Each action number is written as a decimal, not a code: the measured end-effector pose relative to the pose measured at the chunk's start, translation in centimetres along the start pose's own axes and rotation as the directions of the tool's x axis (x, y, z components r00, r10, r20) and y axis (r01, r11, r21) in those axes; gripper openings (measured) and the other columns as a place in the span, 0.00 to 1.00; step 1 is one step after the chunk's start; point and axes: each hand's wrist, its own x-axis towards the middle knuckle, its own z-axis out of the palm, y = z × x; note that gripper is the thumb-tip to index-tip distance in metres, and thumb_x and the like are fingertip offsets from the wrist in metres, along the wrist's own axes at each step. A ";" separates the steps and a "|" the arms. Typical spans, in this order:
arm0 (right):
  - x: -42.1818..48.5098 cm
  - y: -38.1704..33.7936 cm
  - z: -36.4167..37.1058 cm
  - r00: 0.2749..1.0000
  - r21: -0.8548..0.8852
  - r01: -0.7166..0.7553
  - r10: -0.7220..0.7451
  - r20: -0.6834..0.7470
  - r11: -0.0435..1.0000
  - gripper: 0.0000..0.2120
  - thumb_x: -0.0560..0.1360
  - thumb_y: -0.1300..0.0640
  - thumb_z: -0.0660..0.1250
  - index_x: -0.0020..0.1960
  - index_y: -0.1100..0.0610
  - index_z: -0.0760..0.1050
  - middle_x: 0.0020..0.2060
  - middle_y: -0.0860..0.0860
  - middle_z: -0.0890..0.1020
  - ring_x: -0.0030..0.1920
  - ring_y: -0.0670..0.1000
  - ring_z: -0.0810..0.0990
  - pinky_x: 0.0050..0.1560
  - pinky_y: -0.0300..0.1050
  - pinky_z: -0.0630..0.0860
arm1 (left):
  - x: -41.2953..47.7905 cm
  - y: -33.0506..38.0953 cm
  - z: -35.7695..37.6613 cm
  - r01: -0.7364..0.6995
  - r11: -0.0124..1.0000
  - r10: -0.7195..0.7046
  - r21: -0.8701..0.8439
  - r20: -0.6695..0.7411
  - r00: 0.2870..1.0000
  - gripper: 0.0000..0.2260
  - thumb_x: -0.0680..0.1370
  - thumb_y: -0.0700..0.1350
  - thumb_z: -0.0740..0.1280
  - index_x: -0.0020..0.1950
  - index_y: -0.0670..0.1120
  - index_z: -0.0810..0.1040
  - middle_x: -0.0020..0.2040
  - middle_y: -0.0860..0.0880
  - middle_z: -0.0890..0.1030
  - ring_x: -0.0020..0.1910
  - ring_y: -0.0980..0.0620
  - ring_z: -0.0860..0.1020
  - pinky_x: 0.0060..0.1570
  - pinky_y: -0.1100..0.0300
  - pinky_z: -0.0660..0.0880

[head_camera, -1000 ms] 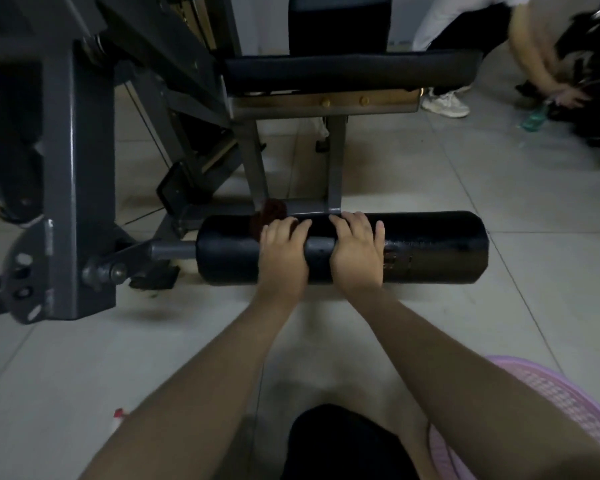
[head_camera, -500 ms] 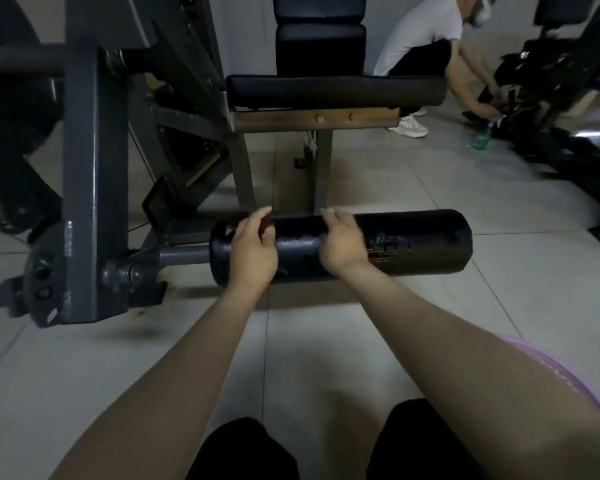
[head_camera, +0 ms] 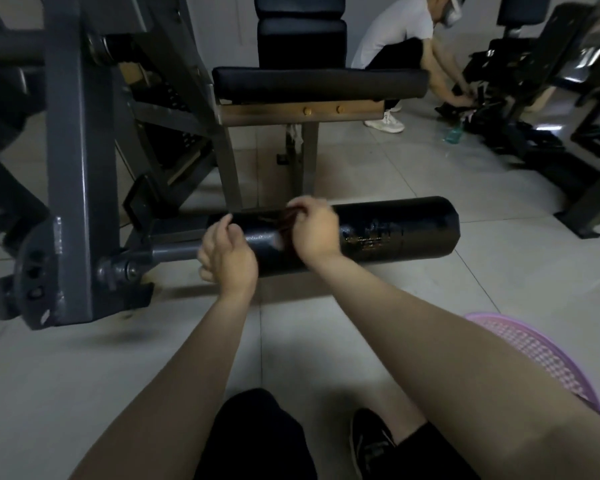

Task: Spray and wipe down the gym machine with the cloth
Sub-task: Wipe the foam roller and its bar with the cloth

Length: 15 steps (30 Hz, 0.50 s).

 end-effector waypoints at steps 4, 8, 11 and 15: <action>1.2 6.8 -4.0 0.979 -0.185 0.054 -0.089 -0.186 0.981 0.16 0.73 0.63 0.58 0.54 0.60 0.81 0.56 0.60 0.78 0.60 0.63 0.74 0.66 0.42 0.63 | -0.7 -2.0 1.0 0.113 0.993 -0.116 -0.035 -0.086 0.990 0.23 0.80 0.46 0.67 0.74 0.55 0.66 0.78 0.48 0.57 0.77 0.41 0.55 0.75 0.44 0.56; 1.5 9.7 -3.6 0.998 -0.453 -0.045 0.022 -0.057 0.890 0.21 0.81 0.45 0.60 0.71 0.52 0.70 0.74 0.58 0.65 0.78 0.60 0.55 0.76 0.60 0.38 | -0.8 -3.5 2.5 0.010 1.000 -0.012 -0.026 -0.101 0.995 0.26 0.80 0.45 0.67 0.77 0.52 0.64 0.78 0.43 0.57 0.76 0.37 0.56 0.73 0.41 0.59; 1.1 9.2 -1.4 0.995 -0.452 0.006 -0.049 -0.084 0.892 0.24 0.78 0.47 0.66 0.68 0.60 0.69 0.70 0.67 0.64 0.73 0.69 0.58 0.76 0.66 0.51 | -0.4 -4.7 2.2 -0.053 0.998 0.056 0.023 -0.114 0.992 0.27 0.80 0.48 0.68 0.78 0.51 0.65 0.77 0.40 0.60 0.74 0.34 0.60 0.72 0.40 0.61; 1.5 7.0 1.0 0.984 -0.393 0.109 -0.155 -0.088 0.913 0.16 0.77 0.54 0.66 0.60 0.63 0.73 0.59 0.65 0.72 0.62 0.66 0.70 0.69 0.59 0.65 | 0.4 -4.9 1.5 -0.142 0.989 0.146 0.045 -0.088 0.985 0.26 0.80 0.50 0.68 0.77 0.51 0.66 0.75 0.41 0.62 0.72 0.34 0.62 0.69 0.40 0.65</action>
